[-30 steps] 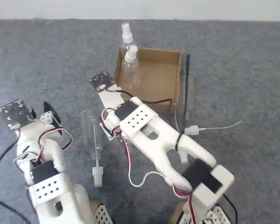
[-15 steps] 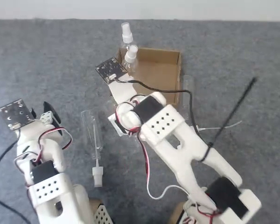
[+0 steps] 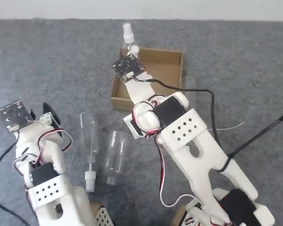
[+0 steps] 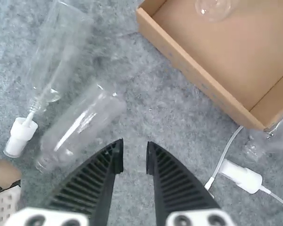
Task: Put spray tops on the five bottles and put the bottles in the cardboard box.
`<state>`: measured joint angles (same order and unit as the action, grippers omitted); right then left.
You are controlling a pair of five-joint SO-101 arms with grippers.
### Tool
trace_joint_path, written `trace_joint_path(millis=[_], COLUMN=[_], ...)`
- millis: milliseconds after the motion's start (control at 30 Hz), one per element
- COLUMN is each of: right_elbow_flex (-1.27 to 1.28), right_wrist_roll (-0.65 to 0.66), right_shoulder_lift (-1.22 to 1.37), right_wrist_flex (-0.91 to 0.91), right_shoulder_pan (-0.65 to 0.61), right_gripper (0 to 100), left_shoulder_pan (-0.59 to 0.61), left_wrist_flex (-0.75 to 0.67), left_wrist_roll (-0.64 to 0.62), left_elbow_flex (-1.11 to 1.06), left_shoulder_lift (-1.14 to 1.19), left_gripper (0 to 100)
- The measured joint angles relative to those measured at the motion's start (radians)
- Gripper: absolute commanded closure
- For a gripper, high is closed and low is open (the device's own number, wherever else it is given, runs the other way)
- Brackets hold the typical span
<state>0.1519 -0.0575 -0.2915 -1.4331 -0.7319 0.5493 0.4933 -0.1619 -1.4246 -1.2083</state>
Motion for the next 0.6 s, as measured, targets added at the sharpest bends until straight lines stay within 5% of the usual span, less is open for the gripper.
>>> trace_joint_path(millis=[167, 600], right_elbow_flex=[0.0, 0.104], right_wrist_roll=[0.0, -0.293], right_shoulder_lift=[0.0, 0.008], right_wrist_flex=[0.0, 0.123], right_shoulder_pan=[-0.002, -0.189], right_gripper=[76.4, 74.9], left_shoulder_pan=[0.037, 0.129], left_wrist_flex=[0.0, 0.0], left_wrist_roll=[0.0, -0.123], left_elbow_flex=[0.0, 0.0], left_shoulder_lift=[0.0, 0.0], left_gripper=[86, 78])
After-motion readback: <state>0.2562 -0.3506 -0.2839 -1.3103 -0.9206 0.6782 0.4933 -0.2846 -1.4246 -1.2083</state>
